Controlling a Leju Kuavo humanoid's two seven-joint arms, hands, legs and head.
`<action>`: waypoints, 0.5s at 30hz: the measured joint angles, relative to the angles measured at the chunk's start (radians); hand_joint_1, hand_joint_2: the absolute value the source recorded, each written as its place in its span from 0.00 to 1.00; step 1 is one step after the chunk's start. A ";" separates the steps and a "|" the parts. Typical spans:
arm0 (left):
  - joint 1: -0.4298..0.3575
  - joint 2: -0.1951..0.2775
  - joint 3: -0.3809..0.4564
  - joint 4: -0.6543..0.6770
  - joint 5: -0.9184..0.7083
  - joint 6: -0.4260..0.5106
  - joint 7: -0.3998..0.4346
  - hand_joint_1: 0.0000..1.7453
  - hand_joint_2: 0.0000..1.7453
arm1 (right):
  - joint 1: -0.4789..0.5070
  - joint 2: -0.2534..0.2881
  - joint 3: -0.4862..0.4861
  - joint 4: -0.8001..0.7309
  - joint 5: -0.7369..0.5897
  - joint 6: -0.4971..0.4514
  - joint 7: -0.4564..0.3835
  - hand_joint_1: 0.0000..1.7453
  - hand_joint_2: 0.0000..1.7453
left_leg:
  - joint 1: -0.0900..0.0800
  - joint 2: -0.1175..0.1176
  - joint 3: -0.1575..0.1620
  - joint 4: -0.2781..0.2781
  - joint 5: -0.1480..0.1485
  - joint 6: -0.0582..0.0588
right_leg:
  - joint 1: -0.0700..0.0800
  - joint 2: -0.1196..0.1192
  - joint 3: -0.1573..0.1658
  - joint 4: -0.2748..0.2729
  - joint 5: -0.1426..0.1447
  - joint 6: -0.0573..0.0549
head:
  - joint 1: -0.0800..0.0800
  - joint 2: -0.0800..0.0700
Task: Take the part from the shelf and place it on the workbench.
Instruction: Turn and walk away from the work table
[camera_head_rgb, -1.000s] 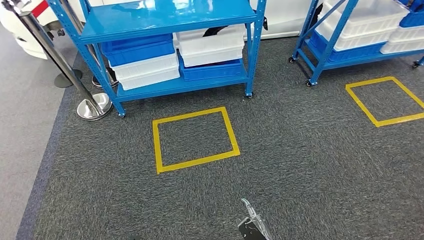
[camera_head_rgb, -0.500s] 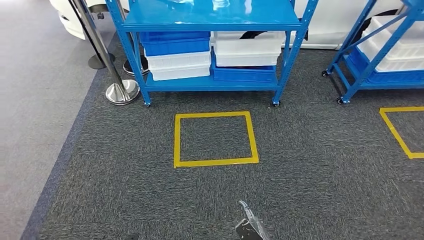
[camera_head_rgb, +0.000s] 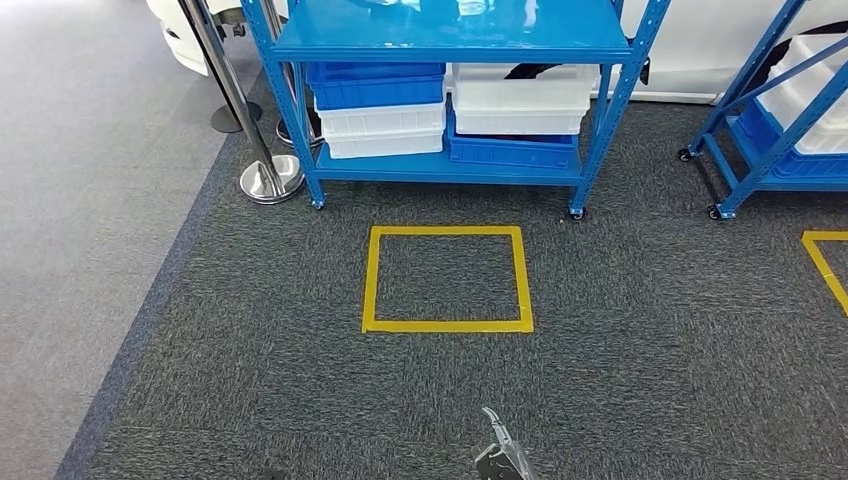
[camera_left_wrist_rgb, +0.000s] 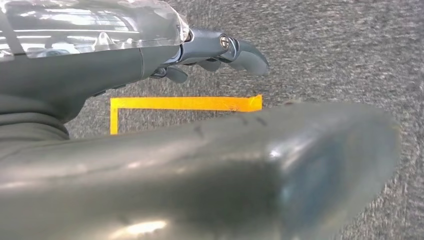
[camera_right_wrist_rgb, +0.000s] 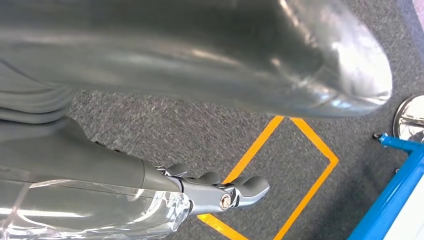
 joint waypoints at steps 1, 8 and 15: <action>0.000 0.000 0.000 0.000 0.000 -0.001 -0.001 0.00 0.00 | 0.000 0.000 0.000 0.000 0.000 -0.001 0.000 0.00 0.00 | -0.001 0.004 0.036 -0.073 0.033 0.005 | 0.000 -0.001 0.003 0.000 -0.001 0.002 | 0.000 0.000; 0.001 0.004 0.012 0.000 0.045 -0.029 -0.020 0.00 0.00 | 0.003 0.003 0.004 -0.001 0.000 -0.002 -0.001 0.00 0.00 | -0.012 0.011 0.100 -0.208 0.072 0.022 | 0.006 -0.006 0.005 0.001 -0.004 0.013 | 0.000 0.000; 0.005 0.007 0.088 0.000 0.131 -0.088 -0.028 0.00 0.00 | 0.001 0.003 0.021 -0.001 -0.004 0.010 0.002 0.00 0.00 | -0.017 0.011 0.099 -0.204 0.067 0.038 | 0.001 -0.006 0.012 -0.013 0.002 0.032 | 0.000 0.000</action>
